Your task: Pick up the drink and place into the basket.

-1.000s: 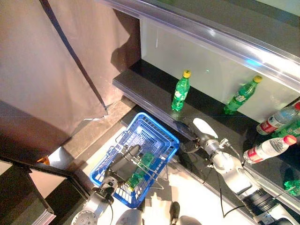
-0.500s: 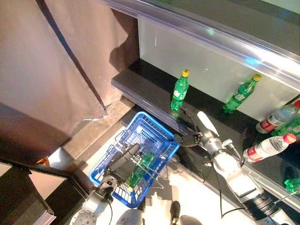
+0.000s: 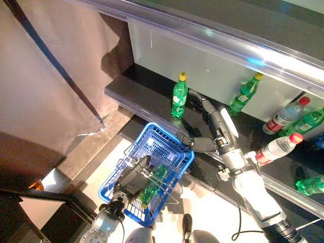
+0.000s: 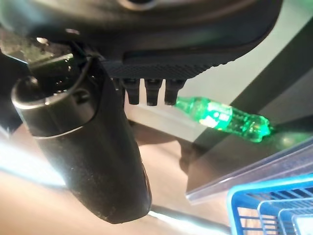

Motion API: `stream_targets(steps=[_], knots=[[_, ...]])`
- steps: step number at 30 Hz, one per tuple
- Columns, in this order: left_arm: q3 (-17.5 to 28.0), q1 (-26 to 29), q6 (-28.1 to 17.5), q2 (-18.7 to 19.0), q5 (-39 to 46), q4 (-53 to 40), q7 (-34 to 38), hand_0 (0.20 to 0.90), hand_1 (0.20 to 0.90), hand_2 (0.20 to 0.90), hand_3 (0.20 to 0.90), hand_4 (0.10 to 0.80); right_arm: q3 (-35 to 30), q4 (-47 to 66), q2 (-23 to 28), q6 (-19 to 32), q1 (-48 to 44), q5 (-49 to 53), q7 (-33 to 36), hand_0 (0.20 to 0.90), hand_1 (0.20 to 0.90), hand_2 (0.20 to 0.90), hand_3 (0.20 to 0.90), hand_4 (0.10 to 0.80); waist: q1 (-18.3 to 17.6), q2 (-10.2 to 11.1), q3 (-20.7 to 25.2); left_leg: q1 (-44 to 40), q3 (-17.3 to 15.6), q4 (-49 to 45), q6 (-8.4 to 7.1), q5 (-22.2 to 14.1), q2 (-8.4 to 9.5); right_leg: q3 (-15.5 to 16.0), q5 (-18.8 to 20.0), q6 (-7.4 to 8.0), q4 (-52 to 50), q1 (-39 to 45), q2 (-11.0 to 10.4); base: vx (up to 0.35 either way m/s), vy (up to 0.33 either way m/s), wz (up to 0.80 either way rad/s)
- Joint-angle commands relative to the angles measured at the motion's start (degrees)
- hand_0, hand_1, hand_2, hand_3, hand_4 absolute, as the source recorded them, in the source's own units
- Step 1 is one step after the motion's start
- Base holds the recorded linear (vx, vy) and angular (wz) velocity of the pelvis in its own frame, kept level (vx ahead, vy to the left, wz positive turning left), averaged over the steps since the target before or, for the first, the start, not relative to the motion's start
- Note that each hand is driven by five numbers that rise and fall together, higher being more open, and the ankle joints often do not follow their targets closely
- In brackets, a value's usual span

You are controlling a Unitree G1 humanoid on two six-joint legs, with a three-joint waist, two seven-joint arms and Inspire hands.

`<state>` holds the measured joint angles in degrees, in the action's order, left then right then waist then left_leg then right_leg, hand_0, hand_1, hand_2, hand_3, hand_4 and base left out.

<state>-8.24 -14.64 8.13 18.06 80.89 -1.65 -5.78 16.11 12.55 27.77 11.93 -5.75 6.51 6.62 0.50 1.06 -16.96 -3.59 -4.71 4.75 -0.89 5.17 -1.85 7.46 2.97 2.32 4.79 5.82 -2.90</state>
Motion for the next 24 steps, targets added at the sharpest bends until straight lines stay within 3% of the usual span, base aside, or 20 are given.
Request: stream_targets(steps=[1,5,7,8,9,11,13,15,19,22,24], knots=[[2.0,6.6,-7.9,-3.94,4.07,-10.03,-8.17,0.3,0.3,0.3,0.2,0.1,-3.57,4.09,0.46,9.59,-1.34,2.94,0.83,0.9,0.9,0.9,0.9,0.8,0.56,-1.44,8.35,2.31,0.64,-0.98,-4.83,-1.05,-4.69,0.53,-5.79,-0.19,-4.57,-0.14,2.3,-0.048,-0.121,-0.04],[2.67,5.93,-9.49,-4.44,4.18,-7.77,-8.46,0.3,0.3,0.3,0.2,0.1,-4.31,3.65,0.85,10.48,-1.47,4.02,-0.33,0.9,0.9,0.9,0.9,0.8,0.47,-1.41,7.6,4.25,0.44,-1.8,-5.71,0.29,-5.79,-0.12,-4.96,-0.3,-3.37,-0.11,2.79,-0.062,-0.097,-0.1],[2.9,5.41,-10.38,-4.39,4.38,-7.3,-8.23,0.3,0.3,0.3,0.2,0.1,-4.3,3.41,1.23,10.5,-1.34,4.45,-0.92,0.9,0.9,0.9,0.9,0.8,0.48,-1.2,7.43,4.93,1.13,-4.3,-5.48,-0.68,-5.26,-0.72,-4.44,-0.36,-2.94,-0.29,2.6,-0.097,-0.077,-0.21],[3.14,5.1,-10.74,-4.42,4.18,-7.31,-8.03,0.3,0.3,0.3,0.2,0.1,-4.2,3.03,1.51,10.71,-1.35,4.96,-1.01,0.9,0.9,0.9,0.9,0.8,0.49,-0.83,7.36,5.43,1.6,-7.65,-5.02,-2.26,-4.27,-1.12,-4.09,-0.45,-2.76,-0.53,2.22,-0.141,-0.106,-0.23],[3.33,4.49,-11.56,-4.6,3.86,-7.67,-7.67,0.3,0.3,0.3,0.2,0.1,-4.08,3.04,1.65,10.88,-1.02,5.49,-1.54,0.9,0.9,0.9,0.9,0.8,0.48,-0.1,7.28,6.24,2.29,-13.82,-3.94,-4.59,-1.91,-1.95,-3.5,-0.68,-2.47,-0.98,1.57,-0.18,-0.127,-0.32],[3.34,4.28,-12.3,-4.86,3.3,-8.86,-6.77,0.3,0.3,0.3,0.2,0.1,-3.47,3.3,1.6,11.97,-0.37,4.05,-0.81,0.9,0.9,0.9,0.9,0.8,-0.06,1.4,6.67,8.1,0.39,-26.96,-1.52,-8.92,2.12,-2.34,-2.01,-1.07,-2.21,-1.78,0.65,-0.208,-0.097,-0.55],[2.94,5.27,-12.67,-5.14,2.85,-8.61,-6.28,0.3,0.3,0.3,0.2,0.1,-2.51,3.11,1.5,12.76,-0.11,2.53,1.14,0.9,0.9,0.9,0.9,0.8,-1.03,1.8,6.61,7.35,0.78,-31.6,0.02,-10.89,5.55,-2.8,-0.81,-0.97,-2.97,-3.12,0.99,-0.196,0.033,-0.32],[2.49,6.05,-13.25,-5.12,2.62,-8.18,-6.29,0.3,0.3,0.3,0.2,0.1,-2.52,3.3,1.61,12.94,0.07,2.29,1.77,0.9,0.9,0.9,0.9,0.8,-1.53,1.39,6.75,5.31,3.81,-29.25,0.83,-11.55,7.21,-3.86,-0.46,-0.84,-3.63,-3.98,2.02,-0.167,0.152,-0.23],[1.52,8.81,-13.06,-3.77,3.65,-7.99,-4.68,0.3,0.3,0.3,0.2,0.1,-4.58,2.75,2.43,11.99,-0.45,4.1,2.48,0.9,0.9,0.9,0.9,0.8,-3.31,0.48,8.44,-3.45,4.43,-14.01,1.9,-17.02,7.49,-3.86,1.35,1.24,-3.22,-7.63,2.27,-0.195,0.174,-0.36],[2.9,8.16,-11.64,-3.83,3.21,-7.47,-5.99,0.3,0.3,0.3,0.2,0.1,-6.64,3.57,1.35,12.39,1.38,4.06,1.24,0.9,0.9,0.9,0.9,0.8,-4.63,0.08,8.43,-5.75,5.73,-9.49,2.67,-17.32,8.35,-4.41,4.9,3.43,-2.86,-12.18,1.79,-0.205,0.095,0.18],[3.97,6.68,-11.12,-3.97,3.17,-7.38,-6.81,0.3,0.3,0.3,0.2,0.1,-7.34,4.35,0.3,12.17,2.53,3.69,-0.02,0.9,0.9,0.9,0.9,0.8,-4.83,-0.29,8.36,-6.28,5.99,-7.51,2.83,-16.67,8.39,-4.41,5.82,3.96,-2.76,-13.44,1.75,-0.158,0.059,-0.01]])
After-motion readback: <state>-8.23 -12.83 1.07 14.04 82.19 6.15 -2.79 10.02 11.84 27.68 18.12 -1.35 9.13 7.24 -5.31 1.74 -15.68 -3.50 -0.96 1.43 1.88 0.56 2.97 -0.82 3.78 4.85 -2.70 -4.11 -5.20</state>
